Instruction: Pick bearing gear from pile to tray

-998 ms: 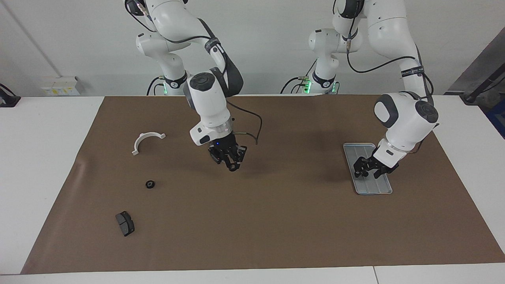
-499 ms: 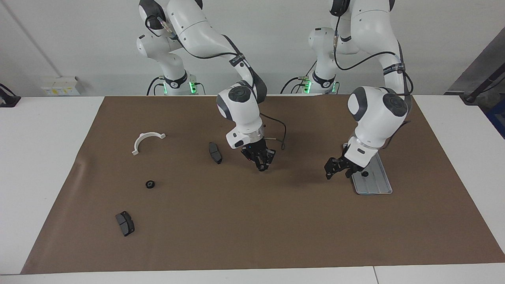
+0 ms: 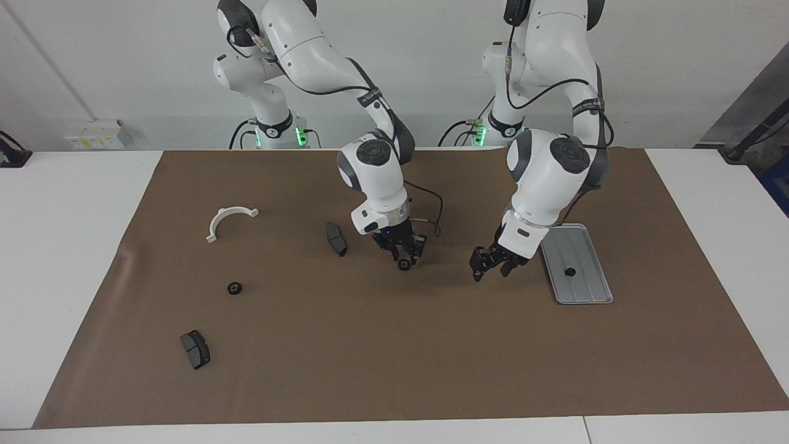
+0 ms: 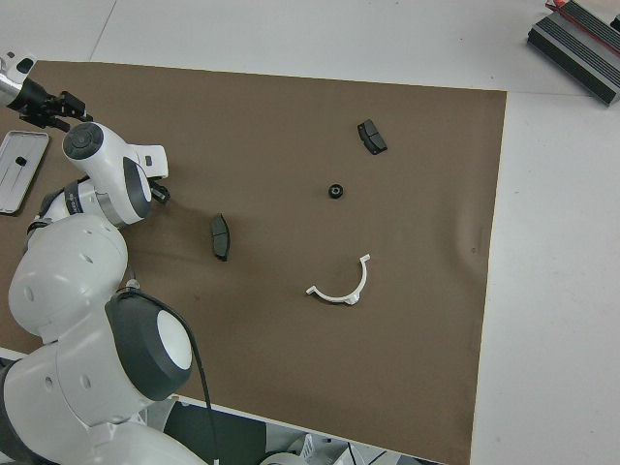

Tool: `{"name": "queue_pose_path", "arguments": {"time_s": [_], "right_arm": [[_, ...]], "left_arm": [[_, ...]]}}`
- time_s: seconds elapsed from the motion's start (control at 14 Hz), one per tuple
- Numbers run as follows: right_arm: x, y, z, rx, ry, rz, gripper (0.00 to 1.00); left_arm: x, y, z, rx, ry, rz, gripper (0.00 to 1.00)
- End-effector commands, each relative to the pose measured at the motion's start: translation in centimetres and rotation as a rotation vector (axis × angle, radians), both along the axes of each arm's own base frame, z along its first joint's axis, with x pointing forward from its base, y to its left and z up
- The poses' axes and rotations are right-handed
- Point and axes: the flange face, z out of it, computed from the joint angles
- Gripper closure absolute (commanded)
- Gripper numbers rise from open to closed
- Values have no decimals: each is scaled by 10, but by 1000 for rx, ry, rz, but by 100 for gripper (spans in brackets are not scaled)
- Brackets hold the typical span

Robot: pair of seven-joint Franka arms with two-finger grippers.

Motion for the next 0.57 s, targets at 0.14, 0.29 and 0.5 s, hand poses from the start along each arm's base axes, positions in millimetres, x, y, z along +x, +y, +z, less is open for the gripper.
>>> {"name": "queue_pose_path", "arguments": {"time_s": [0.14,0.29,0.5], "right_arm": [[9,-23,31,-54,-30,19,0],[24,-63,57,-115,-44,38,0],[40,-118,83,-170,-32,121,0]], "left_arm": [[13,-39,-9,-16,13,57,27],[14,-59,-16,-14,20,56,29],[8,-103,-27,-5,33,-1,30]]}}
